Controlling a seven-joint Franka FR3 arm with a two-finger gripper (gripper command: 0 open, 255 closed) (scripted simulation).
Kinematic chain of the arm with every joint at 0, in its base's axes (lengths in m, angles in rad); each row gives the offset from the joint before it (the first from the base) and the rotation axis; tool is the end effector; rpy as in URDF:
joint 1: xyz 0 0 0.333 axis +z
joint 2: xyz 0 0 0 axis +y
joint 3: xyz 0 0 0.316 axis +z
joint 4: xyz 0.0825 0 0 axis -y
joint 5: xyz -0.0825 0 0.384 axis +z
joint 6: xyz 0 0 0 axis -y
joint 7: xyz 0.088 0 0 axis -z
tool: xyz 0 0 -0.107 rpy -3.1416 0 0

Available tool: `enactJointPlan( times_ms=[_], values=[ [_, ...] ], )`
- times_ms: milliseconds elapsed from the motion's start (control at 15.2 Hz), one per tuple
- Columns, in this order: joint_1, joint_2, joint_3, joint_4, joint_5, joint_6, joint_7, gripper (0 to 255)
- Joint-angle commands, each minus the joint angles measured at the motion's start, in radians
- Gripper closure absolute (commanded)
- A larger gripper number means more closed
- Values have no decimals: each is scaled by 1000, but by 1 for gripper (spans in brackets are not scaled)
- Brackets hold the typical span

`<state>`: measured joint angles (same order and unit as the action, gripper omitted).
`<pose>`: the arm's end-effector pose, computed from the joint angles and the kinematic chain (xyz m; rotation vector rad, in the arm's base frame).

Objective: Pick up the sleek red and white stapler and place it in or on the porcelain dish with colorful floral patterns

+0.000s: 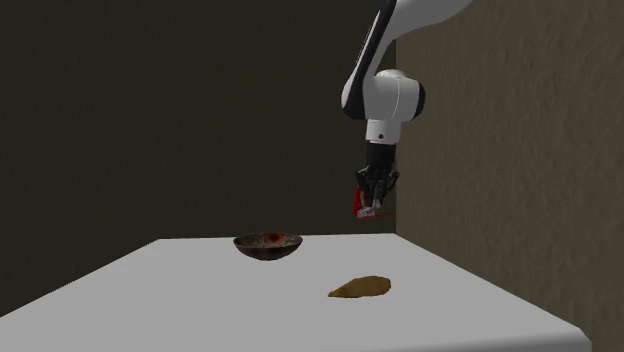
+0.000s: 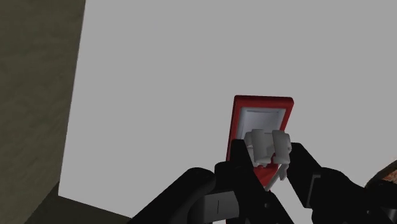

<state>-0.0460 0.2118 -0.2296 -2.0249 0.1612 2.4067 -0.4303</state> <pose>0.5834 -0.1592 0.3649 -3.1208 -0.0839 -0.2989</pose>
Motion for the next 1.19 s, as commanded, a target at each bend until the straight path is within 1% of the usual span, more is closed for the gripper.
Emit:
enactJointPlan(
  times_ms=[0,330,594,1122],
  values=[
    [29,8,13,13,-14,-1,54,255],
    [102,41,45,57,-45,-5,182,255],
    [160,81,67,114,-68,-18,279,255],
    [270,200,102,289,-107,-72,457,255]
  ],
)
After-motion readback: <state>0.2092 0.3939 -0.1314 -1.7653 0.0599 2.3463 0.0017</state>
